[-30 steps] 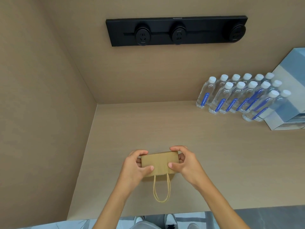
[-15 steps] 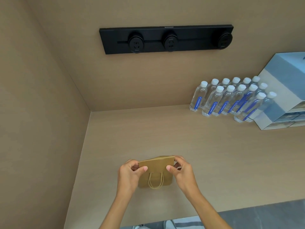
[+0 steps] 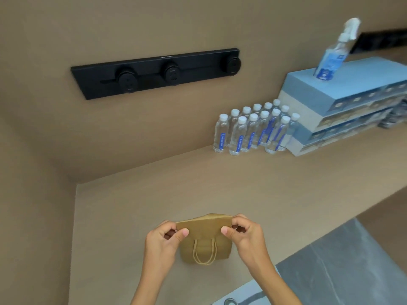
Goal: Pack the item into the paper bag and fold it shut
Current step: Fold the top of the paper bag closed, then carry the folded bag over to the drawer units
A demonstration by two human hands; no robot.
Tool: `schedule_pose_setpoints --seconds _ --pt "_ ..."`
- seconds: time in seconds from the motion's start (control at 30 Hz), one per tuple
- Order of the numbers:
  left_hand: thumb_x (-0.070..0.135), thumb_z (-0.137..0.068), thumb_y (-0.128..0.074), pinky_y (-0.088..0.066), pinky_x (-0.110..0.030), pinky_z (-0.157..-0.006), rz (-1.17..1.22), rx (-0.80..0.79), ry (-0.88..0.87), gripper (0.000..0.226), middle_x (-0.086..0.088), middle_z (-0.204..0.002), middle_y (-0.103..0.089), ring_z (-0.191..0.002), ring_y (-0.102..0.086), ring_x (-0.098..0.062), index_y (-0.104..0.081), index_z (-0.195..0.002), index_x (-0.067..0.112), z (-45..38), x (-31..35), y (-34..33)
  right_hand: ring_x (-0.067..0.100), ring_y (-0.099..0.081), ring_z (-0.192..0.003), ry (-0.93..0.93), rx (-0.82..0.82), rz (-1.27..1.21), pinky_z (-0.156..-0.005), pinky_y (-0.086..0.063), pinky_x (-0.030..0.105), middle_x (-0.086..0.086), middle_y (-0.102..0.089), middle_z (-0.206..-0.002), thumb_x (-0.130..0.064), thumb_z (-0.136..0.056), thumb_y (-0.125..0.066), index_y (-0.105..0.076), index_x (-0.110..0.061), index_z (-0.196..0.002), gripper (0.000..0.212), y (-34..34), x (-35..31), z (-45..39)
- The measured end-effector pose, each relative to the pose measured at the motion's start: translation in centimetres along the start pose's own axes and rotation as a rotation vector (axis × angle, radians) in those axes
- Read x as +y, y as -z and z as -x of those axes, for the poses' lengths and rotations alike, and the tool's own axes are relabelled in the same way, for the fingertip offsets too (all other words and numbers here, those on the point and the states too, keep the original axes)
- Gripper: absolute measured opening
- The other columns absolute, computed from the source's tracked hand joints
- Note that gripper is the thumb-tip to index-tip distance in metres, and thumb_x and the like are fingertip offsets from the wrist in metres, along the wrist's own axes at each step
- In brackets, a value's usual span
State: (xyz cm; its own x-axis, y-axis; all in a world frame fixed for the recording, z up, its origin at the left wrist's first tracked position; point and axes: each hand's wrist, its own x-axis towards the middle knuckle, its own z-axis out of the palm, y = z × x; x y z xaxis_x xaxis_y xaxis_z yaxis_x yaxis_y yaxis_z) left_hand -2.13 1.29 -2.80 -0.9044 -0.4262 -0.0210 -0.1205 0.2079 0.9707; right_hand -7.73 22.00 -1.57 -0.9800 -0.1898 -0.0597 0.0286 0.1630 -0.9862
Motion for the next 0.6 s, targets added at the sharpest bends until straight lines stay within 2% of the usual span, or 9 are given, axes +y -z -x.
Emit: schedule_pose_setpoints --seconds 0.07,0.2,0.27,0.37,0.43,0.6 --pt "0.029 -0.066 -0.074 -0.033 -0.021 -0.051 0.022 -0.054 -0.043 0.019 0.000 -0.057 -0.050 -0.054 -0.043 -0.008 -0.066 -0.062 0.012 0.2 1.5 -1.6 0.007 -0.048 -0.066 0.016 0.059 0.001 -0.064 -0.038 0.022 -0.009 -0.056 -0.067 -0.014 -0.074 -0.075 -0.070 -0.016 -0.066 0.009 2.3 -0.6 1.3" --pt "0.027 -0.066 -0.075 -0.038 -0.025 -0.054 0.050 -0.208 -0.119 0.011 -0.019 -0.068 -0.058 -0.058 -0.049 -0.013 -0.075 -0.070 0.017 1.1 4.9 -6.2 0.012 -0.047 -0.068 0.051 0.206 -0.025 -0.067 -0.038 0.029 -0.001 -0.054 -0.068 -0.017 -0.072 -0.076 -0.068 -0.008 -0.069 0.013 7.7 -1.7 4.4" --pt "0.022 -0.067 -0.078 -0.038 -0.024 -0.054 0.064 -0.295 -0.164 0.005 -0.017 -0.068 -0.058 -0.057 -0.048 -0.011 -0.076 -0.071 0.020 1.7 6.8 -9.3 0.014 -0.044 -0.067 0.078 0.309 -0.030 -0.066 -0.036 0.031 0.006 -0.050 -0.067 -0.020 -0.068 -0.075 -0.061 -0.003 -0.065 0.022 10.8 -2.2 6.1" --pt "0.004 -0.073 -0.080 -0.037 -0.021 -0.052 0.086 -0.417 -0.239 0.018 -0.003 -0.063 -0.057 -0.056 -0.045 -0.007 -0.077 -0.072 0.022 3.2 9.3 -14.8 0.015 -0.045 -0.066 0.078 0.436 -0.059 -0.065 -0.035 0.030 0.000 -0.049 -0.067 -0.010 -0.070 -0.078 -0.062 -0.007 -0.061 0.019 15.9 -2.4 8.7" --pt "-0.001 -0.073 -0.078 -0.035 -0.020 -0.051 0.104 -0.487 -0.266 0.023 0.003 -0.061 -0.054 -0.055 -0.044 -0.005 -0.077 -0.070 0.022 4.6 11.2 -19.0 0.013 -0.044 -0.064 0.087 0.518 -0.058 -0.064 -0.035 0.026 -0.004 -0.049 -0.065 -0.004 -0.071 -0.078 -0.062 -0.014 -0.058 0.023 19.8 -2.3 10.6" --pt "-0.009 -0.070 -0.077 -0.035 -0.019 -0.050 0.191 -0.643 -0.283 0.027 0.000 -0.059 -0.053 -0.054 -0.044 -0.006 -0.077 -0.067 0.018 9.6 15.3 -30.6 0.010 -0.041 -0.061 0.088 0.725 -0.035 -0.060 -0.032 0.022 -0.008 -0.047 -0.062 -0.002 -0.068 -0.080 -0.062 -0.019 -0.055 0.028 30.3 -1.3 15.4"
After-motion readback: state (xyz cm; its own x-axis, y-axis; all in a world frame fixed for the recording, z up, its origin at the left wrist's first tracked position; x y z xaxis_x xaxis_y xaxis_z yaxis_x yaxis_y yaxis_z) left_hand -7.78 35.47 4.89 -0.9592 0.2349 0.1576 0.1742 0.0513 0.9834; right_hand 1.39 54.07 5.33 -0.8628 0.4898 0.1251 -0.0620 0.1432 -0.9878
